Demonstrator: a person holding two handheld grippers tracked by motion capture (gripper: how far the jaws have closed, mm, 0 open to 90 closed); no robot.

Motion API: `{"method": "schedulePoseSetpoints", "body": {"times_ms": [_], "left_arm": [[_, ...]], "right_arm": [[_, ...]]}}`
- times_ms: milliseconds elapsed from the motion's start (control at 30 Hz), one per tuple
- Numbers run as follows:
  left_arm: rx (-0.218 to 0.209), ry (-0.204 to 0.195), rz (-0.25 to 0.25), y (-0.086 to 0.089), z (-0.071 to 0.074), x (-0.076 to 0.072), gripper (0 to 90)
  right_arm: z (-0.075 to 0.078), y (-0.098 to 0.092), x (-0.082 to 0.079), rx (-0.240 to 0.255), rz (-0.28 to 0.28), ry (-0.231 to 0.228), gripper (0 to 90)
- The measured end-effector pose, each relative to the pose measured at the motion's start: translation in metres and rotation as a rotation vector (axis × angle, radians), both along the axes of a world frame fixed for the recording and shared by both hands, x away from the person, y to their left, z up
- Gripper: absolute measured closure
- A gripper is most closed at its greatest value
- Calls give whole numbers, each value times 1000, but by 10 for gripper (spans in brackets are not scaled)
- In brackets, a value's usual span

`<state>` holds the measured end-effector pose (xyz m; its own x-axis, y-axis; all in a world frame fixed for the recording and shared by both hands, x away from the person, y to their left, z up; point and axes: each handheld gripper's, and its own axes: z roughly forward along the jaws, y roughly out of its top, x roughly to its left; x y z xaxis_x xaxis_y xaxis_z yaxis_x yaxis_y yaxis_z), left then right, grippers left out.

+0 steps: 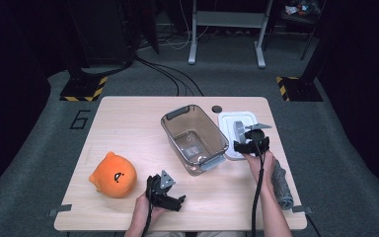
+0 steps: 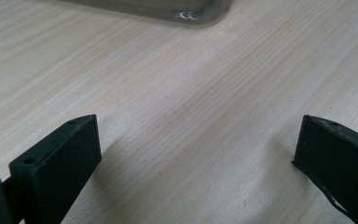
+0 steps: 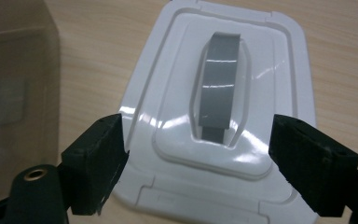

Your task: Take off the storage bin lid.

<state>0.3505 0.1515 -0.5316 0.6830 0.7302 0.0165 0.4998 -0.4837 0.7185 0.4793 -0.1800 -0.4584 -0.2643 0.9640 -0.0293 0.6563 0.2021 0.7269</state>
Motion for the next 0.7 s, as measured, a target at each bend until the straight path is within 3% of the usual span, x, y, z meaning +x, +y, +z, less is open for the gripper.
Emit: {"method": "schedulePoseSetpoints", "body": {"times_ms": [267,700], "left_arm": [[0,4,0,0,0,0,0],[15,33,-41,3,4,-1,0]], "right_arm": [[2,7,-36,-7,47,-13,144],[-12,16,-87,-16,104,-41,81]]}}
